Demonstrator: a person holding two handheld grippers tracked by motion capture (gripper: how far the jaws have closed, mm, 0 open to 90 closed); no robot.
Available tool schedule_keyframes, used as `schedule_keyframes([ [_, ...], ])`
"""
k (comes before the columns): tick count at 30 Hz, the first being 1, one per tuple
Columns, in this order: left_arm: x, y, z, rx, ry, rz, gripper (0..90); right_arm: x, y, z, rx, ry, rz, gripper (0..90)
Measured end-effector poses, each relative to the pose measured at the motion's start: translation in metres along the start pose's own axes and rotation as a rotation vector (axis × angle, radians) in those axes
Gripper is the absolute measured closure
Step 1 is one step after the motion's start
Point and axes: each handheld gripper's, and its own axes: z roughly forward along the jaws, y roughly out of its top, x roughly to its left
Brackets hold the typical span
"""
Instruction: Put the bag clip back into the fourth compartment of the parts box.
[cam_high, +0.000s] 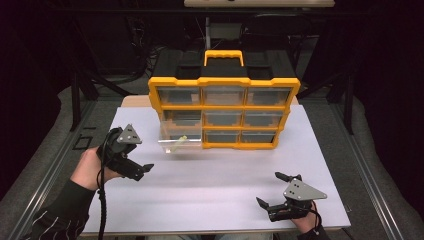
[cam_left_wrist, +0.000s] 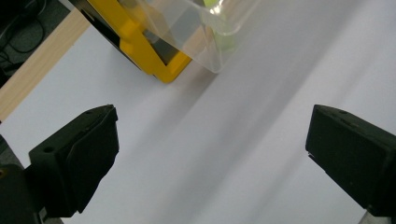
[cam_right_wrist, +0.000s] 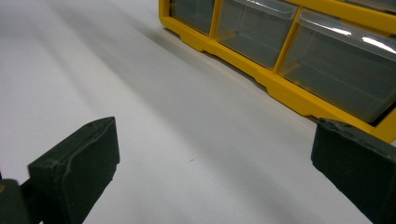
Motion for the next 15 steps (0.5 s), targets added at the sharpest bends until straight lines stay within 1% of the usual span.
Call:
schedule_keyframes([
  [3,-0.003,-0.006,0.003,0.004,-0.002,-0.005,2.8,0.0,0.0,0.0,0.0,-0.001,0.001,0.7],
  [4,-0.004,-0.01,0.006,0.001,-0.017,-0.007,2.8,0.0,0.0,0.0,0.0,0.0,0.0,0.7],
  [7,-0.008,-0.018,0.012,0.006,-0.028,-0.012,2.8,0.0,0.0,0.0,0.001,-0.001,0.001,0.7],
  [9,-0.009,-0.02,0.014,0.007,-0.029,-0.013,2.7,0.0,0.0,0.0,0.0,-0.001,0.0,0.7],
  [12,-0.014,-0.03,0.021,0.015,-0.032,-0.025,2.3,0.0,0.0,0.0,-0.001,-0.002,0.001,0.7],
  [13,-0.014,-0.03,0.021,0.015,-0.032,-0.025,2.0,0.0,0.0,0.0,-0.001,-0.002,0.001,0.7],
  [15,-0.016,-0.035,0.025,0.017,-0.038,-0.035,2.0,0.0,0.0,0.0,-0.001,-0.003,0.001,0.7],
])
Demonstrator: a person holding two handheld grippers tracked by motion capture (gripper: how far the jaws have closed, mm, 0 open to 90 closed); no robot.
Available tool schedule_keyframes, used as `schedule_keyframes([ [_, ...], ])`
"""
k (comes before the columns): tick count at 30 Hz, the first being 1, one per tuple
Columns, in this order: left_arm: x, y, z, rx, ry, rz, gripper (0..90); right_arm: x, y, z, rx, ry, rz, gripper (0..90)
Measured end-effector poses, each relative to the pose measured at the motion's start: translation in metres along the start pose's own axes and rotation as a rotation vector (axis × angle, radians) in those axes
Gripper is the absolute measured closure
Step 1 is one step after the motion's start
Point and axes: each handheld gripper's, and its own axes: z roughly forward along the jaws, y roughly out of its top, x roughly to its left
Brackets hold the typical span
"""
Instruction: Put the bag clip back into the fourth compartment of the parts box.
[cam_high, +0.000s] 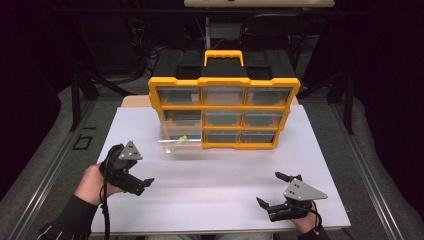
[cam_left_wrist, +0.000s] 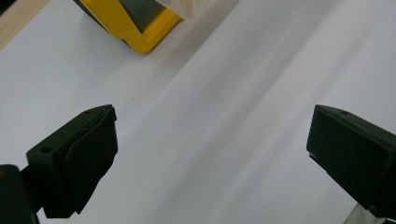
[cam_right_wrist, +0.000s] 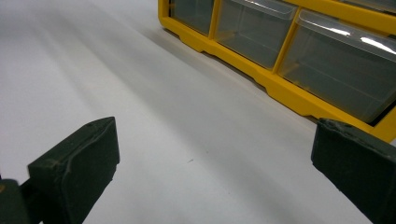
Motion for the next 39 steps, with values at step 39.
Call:
schedule_keyframes([
  [39,-0.023,-0.068,0.055,-0.012,-0.023,-0.124,0.3,0.0,0.0,0.001,0.003,-0.003,-0.001,0.7],
])
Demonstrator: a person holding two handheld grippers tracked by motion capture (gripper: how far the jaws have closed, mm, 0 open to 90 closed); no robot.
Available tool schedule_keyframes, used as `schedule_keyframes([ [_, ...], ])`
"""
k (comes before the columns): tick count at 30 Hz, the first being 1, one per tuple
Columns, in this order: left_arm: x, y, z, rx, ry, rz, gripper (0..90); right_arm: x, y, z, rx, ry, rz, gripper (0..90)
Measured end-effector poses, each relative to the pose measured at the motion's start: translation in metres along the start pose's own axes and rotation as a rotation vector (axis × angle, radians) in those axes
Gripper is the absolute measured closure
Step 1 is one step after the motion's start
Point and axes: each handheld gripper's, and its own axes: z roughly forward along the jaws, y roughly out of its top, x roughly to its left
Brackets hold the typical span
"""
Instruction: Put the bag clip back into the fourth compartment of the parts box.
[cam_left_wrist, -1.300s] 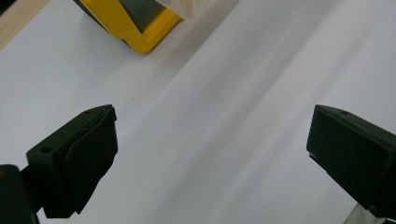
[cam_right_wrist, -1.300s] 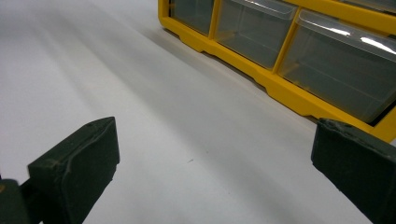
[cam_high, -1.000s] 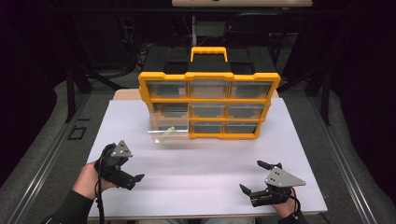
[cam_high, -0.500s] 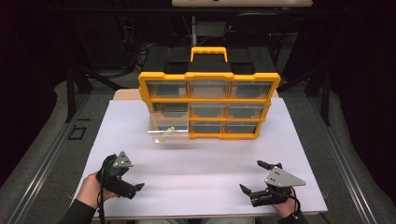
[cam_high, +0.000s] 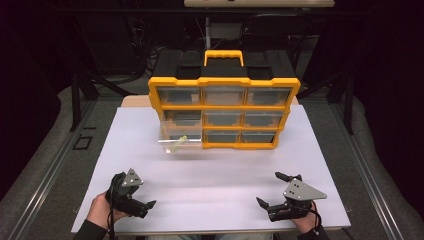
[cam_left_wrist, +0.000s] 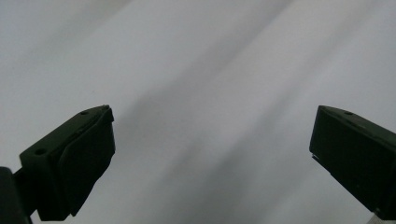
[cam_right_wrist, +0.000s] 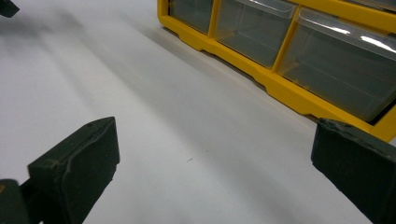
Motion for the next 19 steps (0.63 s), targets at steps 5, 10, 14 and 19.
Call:
schedule_keyframes([
  [5,0.0,-0.003,0.003,-0.031,0.0,-0.019,0.3,0.0,0.0,0.0,0.0,0.0,0.001,0.7],
  [10,0.0,-0.006,0.006,-0.046,0.002,-0.03,0.2,0.0,0.0,0.0,0.0,-0.001,0.001,0.7],
  [14,0.001,-0.007,0.008,-0.054,0.001,-0.045,0.1,0.0,0.0,0.0,0.002,-0.001,0.0,0.7],
  [19,-0.002,-0.007,0.011,-0.054,-0.008,-0.042,0.1,-0.001,-0.001,0.0,0.004,-0.005,-0.002,0.7],
])
